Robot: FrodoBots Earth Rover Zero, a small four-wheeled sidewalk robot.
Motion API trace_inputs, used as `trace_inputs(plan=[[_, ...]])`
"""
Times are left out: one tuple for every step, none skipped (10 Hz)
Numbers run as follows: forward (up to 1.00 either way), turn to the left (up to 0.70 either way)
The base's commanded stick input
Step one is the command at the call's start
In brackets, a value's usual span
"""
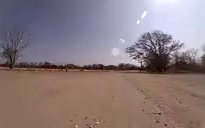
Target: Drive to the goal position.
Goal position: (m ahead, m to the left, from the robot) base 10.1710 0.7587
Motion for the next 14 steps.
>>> trace_inputs(plan=[[1.0,-0.02],[1.0,0.0],[1.0,0.0],[1.0,0.0],[1.0,0.0],[1.0,0.0],[1.0,0.0],[1.0,0.0],[1.0,0.0],[1.0,0.0],[1.0,0.0],[1.0,0.0],[1.0,0.0],[1.0,0.0]])
